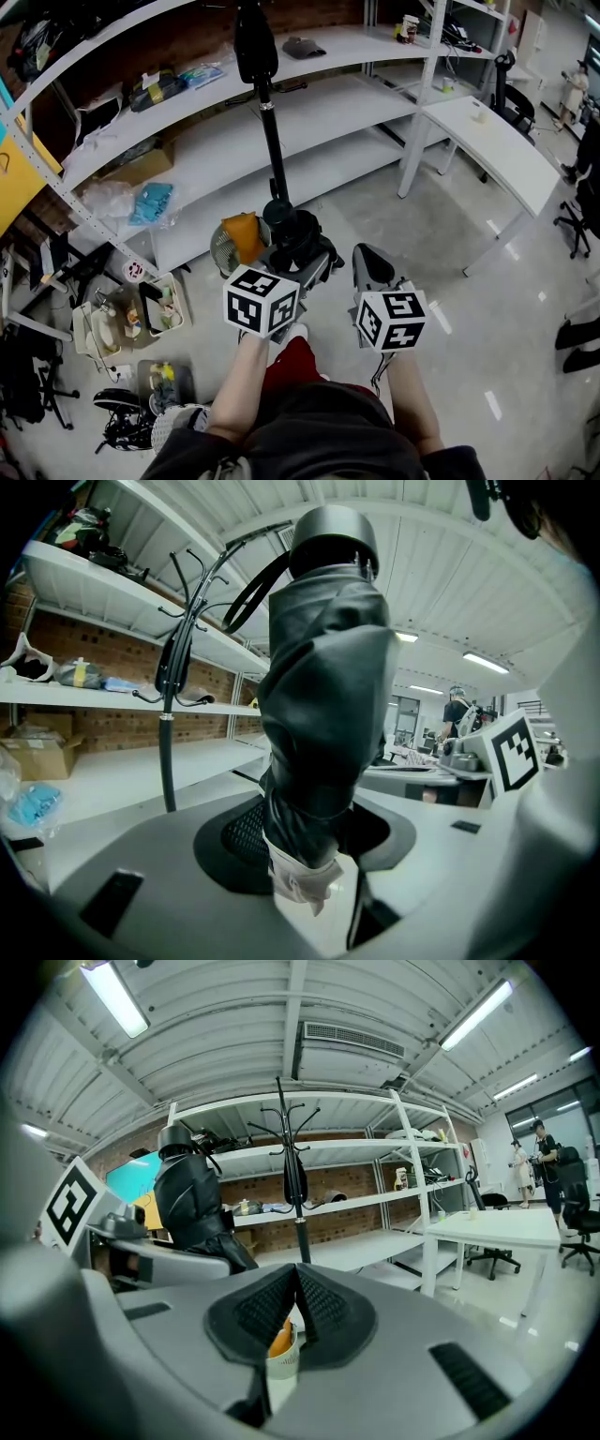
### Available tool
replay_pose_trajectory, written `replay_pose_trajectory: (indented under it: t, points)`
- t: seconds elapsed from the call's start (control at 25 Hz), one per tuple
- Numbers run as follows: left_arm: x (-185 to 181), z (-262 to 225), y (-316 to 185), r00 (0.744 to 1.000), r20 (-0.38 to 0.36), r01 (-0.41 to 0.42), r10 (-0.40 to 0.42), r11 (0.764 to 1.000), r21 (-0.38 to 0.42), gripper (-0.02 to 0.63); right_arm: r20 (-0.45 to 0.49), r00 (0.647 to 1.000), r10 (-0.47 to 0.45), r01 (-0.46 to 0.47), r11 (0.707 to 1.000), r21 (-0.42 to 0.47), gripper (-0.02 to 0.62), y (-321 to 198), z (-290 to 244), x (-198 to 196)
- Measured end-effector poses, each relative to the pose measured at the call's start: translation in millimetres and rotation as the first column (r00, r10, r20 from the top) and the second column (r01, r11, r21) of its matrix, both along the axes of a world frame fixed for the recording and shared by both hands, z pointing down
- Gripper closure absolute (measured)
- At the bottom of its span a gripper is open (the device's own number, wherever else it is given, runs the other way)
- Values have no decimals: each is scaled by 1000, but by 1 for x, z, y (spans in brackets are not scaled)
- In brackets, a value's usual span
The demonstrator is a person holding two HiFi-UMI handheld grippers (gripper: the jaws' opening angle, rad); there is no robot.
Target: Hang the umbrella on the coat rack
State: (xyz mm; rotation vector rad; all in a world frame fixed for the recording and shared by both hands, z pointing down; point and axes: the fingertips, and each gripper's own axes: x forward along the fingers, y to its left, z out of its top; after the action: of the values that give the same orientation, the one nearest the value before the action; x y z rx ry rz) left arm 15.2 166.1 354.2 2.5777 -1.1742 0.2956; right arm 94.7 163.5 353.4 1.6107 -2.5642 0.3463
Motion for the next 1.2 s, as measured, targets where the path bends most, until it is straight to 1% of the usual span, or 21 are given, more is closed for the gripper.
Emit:
replay_pose_trajectory:
  t: [0.28,0.52,0.8,1.2]
  points:
    - [-6,2,-27,1000,14,-6,6,1000,-2,408,-13,1000,17,-17,1000,-10,577,-23,7,1]
    - [-9,1,-68,1000,1,-13,13,1000,-3,408,-11,1000,23,-24,999,-24,577,-59,9,0]
    - [-21,8,-135,999,-9,-33,33,999,-31,408,-9,999,39,-39,998,-47,577,-121,16,-11]
    - [-38,11,-221,997,-20,-73,72,997,-39,408,-38,998,40,-42,997,-65,577,-208,21,-43]
